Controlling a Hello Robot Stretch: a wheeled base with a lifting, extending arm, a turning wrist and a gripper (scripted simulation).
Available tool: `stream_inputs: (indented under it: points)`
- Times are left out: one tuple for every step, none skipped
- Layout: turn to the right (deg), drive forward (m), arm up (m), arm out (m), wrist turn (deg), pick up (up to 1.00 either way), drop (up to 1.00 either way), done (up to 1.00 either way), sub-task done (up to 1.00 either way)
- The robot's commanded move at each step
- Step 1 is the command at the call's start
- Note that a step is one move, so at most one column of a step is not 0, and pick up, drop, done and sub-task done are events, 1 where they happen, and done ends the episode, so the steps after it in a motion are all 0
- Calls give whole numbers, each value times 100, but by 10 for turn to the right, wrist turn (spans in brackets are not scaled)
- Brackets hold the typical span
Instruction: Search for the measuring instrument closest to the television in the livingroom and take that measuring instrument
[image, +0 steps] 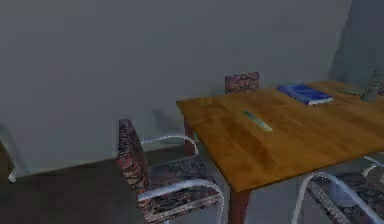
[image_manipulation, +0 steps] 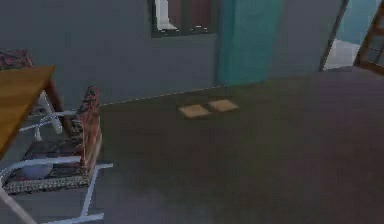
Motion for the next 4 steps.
stream_inputs:
  points:
    - [-450,0,0,0,0,0,0,0,0]
    - [-210,0,0,0,0,0,0,0,0]
    - [-30,0,0,0,0,0,0,0,0]
    - [270,0,0,0,0,0,0,0,0]
